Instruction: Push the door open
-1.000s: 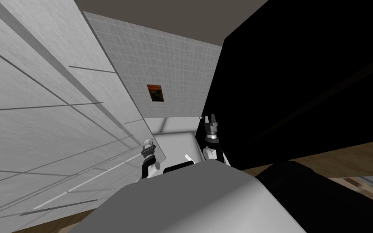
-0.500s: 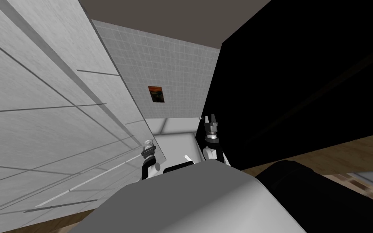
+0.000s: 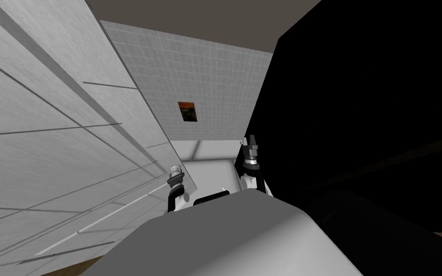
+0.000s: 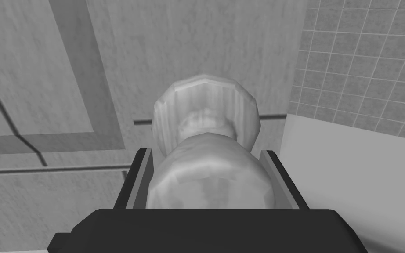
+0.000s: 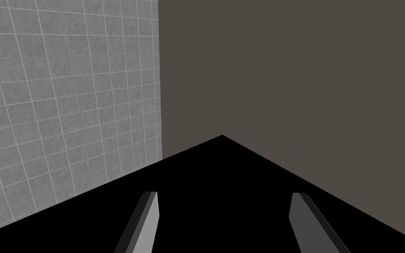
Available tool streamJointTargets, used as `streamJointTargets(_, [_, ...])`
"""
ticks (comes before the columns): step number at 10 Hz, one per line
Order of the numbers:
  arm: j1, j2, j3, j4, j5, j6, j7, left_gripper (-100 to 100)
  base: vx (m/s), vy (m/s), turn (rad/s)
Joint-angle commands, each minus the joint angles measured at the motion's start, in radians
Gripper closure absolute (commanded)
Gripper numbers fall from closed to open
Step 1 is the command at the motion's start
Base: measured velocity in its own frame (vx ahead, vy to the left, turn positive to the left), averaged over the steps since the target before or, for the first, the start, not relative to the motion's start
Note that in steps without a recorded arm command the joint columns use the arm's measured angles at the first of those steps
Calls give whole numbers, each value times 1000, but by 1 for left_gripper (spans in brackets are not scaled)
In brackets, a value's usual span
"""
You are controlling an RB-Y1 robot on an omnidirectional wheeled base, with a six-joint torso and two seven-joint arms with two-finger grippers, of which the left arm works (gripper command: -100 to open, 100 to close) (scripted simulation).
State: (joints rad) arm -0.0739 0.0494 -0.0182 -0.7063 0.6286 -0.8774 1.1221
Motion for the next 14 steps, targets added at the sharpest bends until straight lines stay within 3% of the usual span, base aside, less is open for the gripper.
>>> streamJointTargets(1, [20, 7, 9, -44, 4, 15, -13, 100, 62, 5, -8])
streamJointTargets(8, [21, 22, 7, -50, 5, 10, -17, 100, 191, 8, 173])
streamJointTargets(14, [23, 2, 6, -56, 7, 5, -21, 100, 207, 2, 195])
